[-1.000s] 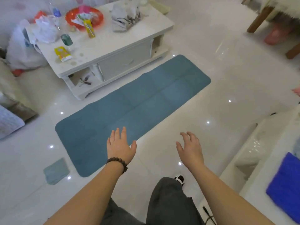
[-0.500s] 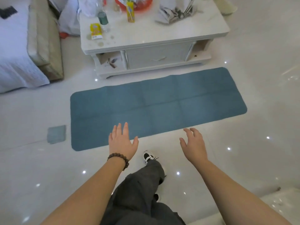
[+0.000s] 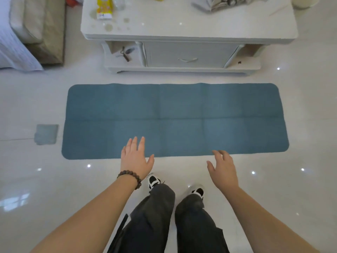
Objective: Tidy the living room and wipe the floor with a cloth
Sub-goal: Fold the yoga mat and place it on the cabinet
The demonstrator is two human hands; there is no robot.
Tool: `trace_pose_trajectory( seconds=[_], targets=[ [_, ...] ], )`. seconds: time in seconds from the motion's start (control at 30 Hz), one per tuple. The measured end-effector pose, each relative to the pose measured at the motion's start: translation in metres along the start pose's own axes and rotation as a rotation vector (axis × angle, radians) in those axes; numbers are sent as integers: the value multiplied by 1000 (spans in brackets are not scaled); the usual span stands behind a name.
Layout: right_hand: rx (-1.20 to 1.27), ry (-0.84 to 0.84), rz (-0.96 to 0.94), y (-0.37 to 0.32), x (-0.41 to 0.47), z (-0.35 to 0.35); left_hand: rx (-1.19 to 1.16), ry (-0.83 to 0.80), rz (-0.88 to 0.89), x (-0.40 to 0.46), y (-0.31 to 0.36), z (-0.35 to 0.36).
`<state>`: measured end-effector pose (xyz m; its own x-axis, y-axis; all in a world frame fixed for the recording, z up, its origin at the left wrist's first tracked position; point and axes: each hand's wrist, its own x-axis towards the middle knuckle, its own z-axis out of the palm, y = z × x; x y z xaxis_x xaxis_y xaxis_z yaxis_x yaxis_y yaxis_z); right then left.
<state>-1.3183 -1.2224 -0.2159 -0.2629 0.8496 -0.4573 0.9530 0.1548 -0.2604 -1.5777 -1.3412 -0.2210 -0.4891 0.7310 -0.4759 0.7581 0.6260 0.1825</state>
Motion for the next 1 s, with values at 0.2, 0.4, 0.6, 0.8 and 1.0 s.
trace_pose_trajectory(
  seconds=[0.2, 0.4, 0.6, 0.8, 1.0],
  targets=[
    [-56, -88, -54, 54, 98, 50, 3, -88, -52, 66, 18, 81],
    [-192, -189, -195, 109, 206, 152, -38, -169, 27, 152, 8, 204],
    [-249, -221, -339, 161, 317, 284, 18, -202, 205, 249, -22, 347],
    [-339, -205, -527, 207, 385, 388, 360, -290, 423, 312, -43, 464],
    [-388, -182, -542, 229, 403, 422, 516, -258, 530, 327, -61, 521]
  ],
)
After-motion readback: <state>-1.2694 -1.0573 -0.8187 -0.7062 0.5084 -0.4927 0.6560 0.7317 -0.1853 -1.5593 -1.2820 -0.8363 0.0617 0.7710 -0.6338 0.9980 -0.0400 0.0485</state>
